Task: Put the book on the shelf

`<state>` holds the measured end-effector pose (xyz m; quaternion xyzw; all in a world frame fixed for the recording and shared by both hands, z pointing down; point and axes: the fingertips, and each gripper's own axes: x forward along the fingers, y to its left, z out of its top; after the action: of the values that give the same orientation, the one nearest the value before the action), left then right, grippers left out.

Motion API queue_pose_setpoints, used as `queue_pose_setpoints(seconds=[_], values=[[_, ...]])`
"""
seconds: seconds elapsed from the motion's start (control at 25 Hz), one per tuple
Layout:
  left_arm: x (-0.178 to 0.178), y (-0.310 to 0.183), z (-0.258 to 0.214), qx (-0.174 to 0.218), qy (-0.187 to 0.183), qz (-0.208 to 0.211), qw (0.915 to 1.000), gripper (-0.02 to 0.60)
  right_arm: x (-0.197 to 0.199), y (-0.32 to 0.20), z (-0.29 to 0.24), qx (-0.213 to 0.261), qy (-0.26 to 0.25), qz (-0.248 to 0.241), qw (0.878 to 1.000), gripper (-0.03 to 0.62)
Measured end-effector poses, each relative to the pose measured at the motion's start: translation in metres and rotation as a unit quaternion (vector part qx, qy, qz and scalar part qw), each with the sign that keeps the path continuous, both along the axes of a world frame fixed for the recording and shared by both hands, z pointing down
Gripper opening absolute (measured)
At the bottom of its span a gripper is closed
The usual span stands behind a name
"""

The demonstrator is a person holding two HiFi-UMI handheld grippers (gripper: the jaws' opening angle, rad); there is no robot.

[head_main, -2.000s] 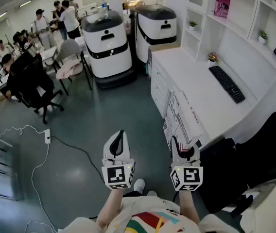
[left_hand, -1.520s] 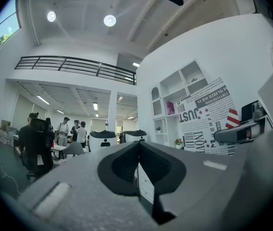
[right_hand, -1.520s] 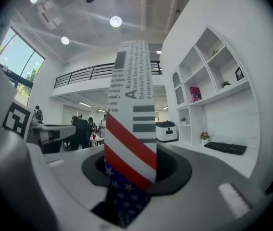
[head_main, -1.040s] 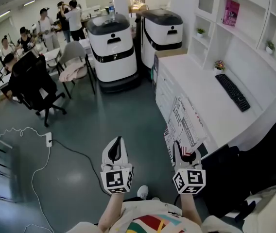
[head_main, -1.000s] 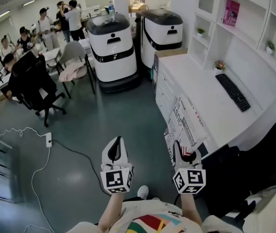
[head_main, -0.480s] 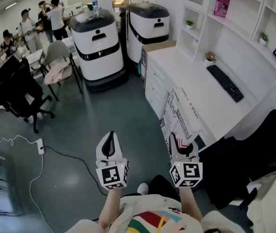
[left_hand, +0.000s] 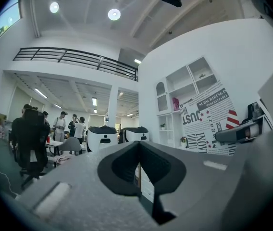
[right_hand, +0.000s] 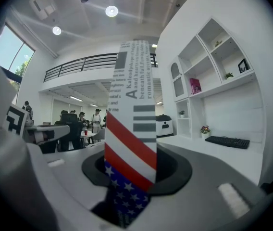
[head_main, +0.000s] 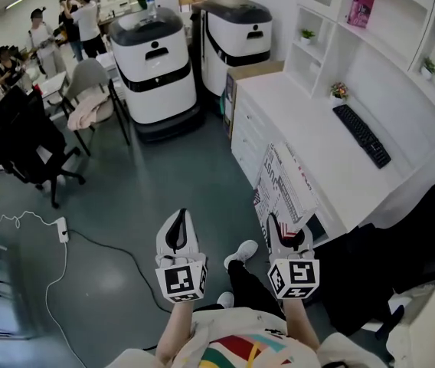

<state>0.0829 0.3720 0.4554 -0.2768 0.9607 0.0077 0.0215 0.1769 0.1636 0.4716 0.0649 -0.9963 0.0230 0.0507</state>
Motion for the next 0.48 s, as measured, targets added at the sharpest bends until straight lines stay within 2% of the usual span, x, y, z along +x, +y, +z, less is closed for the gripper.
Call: queue_pose_setpoints(seconds=[0.48], values=[[-0.078,-0.016,0.008,-0.009,0.004,-0.035,0.9993,-0.002,-0.096,-0.014,0.013,-0.008,0.005,-0.048,0.999,0.152]])
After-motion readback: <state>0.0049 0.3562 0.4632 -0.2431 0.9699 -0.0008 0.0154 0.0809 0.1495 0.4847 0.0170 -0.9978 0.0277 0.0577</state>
